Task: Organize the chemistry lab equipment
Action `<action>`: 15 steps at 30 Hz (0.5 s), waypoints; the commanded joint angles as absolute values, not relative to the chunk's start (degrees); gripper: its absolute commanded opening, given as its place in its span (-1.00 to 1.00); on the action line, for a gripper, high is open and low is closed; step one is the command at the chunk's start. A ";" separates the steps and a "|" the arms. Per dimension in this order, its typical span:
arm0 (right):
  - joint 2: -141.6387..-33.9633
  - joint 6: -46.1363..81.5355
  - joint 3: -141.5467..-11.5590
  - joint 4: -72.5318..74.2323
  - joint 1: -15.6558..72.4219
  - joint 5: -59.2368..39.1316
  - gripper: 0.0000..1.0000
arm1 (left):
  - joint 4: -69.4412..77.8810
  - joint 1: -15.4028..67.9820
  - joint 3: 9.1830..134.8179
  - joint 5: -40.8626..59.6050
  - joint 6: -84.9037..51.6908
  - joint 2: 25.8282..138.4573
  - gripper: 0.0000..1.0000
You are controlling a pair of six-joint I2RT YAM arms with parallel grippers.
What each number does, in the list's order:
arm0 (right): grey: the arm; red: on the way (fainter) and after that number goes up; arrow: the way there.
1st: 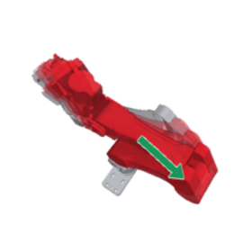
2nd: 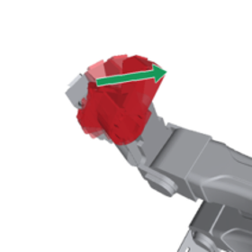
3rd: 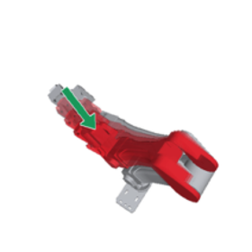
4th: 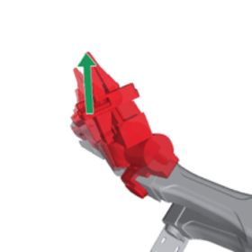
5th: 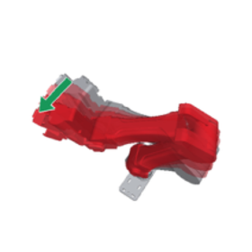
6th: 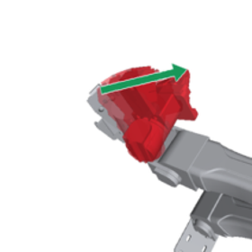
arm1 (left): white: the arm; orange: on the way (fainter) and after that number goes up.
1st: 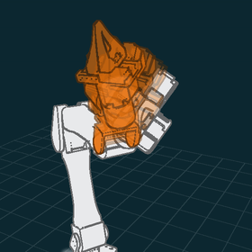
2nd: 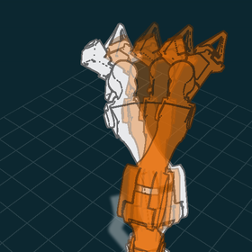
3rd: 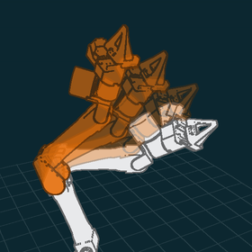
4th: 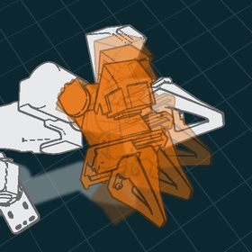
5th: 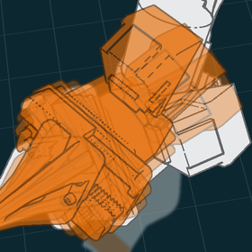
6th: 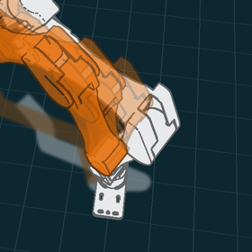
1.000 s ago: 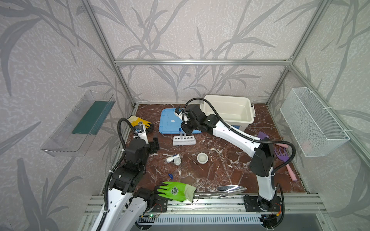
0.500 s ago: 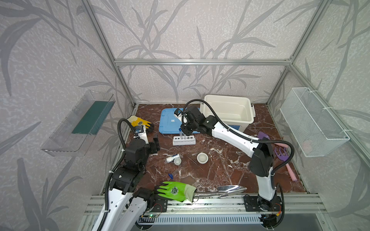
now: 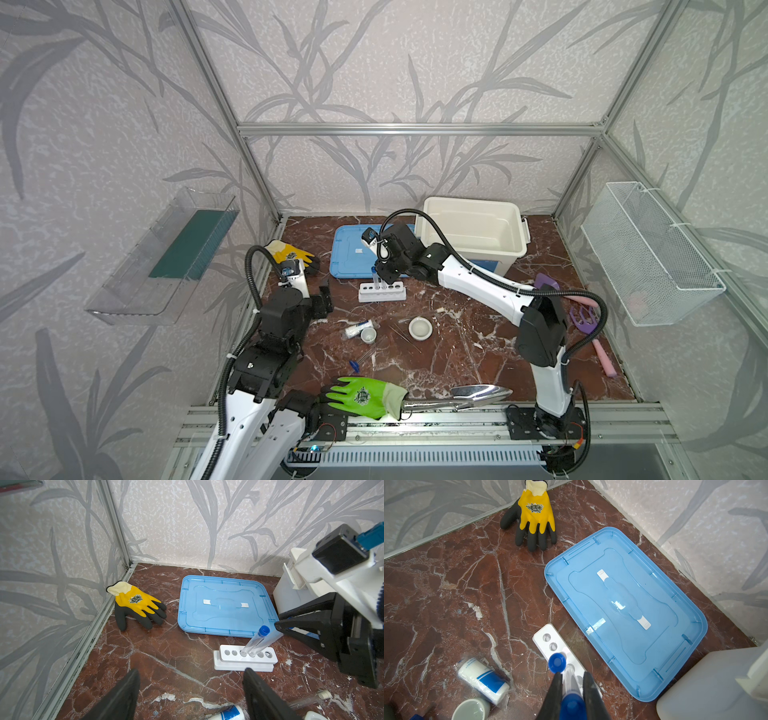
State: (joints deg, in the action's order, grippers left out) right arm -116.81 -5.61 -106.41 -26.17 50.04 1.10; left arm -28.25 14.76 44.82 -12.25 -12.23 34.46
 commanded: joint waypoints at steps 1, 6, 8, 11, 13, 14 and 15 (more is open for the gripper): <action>-118.21 -4.83 -105.15 -24.25 50.19 1.58 -0.72 | -27.61 14.38 44.20 -11.88 -12.93 34.44 0.56; -118.56 -4.67 -104.20 -22.92 50.19 1.76 -0.71 | -27.51 14.26 44.21 -11.90 -12.95 34.37 0.56; -118.53 -4.57 -103.81 -22.45 50.19 1.76 -0.72 | -27.50 14.26 44.18 -11.92 -12.99 34.38 0.56; -118.75 -4.64 -102.93 -21.38 50.11 1.86 -0.71 | -27.44 14.22 44.19 -11.59 -12.84 34.65 0.56; -119.01 -4.66 -102.84 -21.30 50.09 1.89 -0.71 | -27.59 14.16 44.18 -11.38 -12.75 34.83 0.56; -119.17 -4.66 -102.75 -21.33 50.10 1.85 -0.71 | -27.63 14.22 44.21 -11.41 -12.69 34.84 0.56; -119.15 -4.66 -102.61 -21.17 50.09 1.80 -0.71 | -27.59 14.17 44.17 -11.40 -12.66 34.73 0.57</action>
